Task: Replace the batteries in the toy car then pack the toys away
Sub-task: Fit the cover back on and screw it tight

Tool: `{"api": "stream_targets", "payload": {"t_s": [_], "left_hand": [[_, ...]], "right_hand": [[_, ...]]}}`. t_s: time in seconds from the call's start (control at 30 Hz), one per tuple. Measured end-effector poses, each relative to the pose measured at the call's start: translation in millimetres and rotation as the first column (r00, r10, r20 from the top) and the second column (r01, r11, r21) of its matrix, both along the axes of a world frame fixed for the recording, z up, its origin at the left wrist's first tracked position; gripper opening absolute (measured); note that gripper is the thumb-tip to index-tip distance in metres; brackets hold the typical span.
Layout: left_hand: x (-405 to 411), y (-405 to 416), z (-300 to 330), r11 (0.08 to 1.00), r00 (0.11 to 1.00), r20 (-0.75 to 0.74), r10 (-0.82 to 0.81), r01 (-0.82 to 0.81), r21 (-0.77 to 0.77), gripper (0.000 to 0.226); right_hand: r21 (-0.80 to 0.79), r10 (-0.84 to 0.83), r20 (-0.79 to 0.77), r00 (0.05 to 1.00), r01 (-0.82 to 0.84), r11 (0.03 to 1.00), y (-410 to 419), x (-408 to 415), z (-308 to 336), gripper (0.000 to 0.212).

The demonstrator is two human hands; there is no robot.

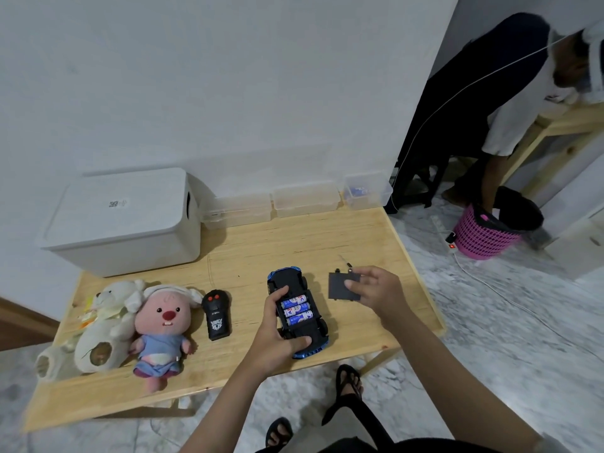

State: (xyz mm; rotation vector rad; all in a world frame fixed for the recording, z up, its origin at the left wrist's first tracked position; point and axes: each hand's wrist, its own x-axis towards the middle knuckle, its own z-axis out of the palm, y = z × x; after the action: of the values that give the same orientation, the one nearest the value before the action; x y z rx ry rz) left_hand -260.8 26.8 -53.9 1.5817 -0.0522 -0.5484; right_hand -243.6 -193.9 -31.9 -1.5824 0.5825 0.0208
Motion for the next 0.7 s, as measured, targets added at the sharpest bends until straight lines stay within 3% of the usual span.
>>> {"api": "stream_targets", "payload": {"t_s": [0.17, 0.37, 0.7], "left_hand": [[7, -11, 9, 0.999, 0.999, 0.037, -0.035, 0.035, 0.005, 0.088], [13, -19, 25, 0.997, 0.995, 0.074, -0.060, 0.063, -0.035, 0.078], [18, -18, 37, 0.995, 0.992, 0.101, -0.072, 0.078, -0.058, 0.084]], "right_hand": [[0.042, 0.175, 0.076, 0.982, -0.178, 0.983, 22, 6, 30, 0.016], [-0.012, 0.244, 0.087, 0.966, -0.244, 0.970, 34, 10, 34, 0.015], [-0.133, 0.341, 0.124, 0.932, -0.325, 0.936, 33, 17, 38, 0.021]]}}
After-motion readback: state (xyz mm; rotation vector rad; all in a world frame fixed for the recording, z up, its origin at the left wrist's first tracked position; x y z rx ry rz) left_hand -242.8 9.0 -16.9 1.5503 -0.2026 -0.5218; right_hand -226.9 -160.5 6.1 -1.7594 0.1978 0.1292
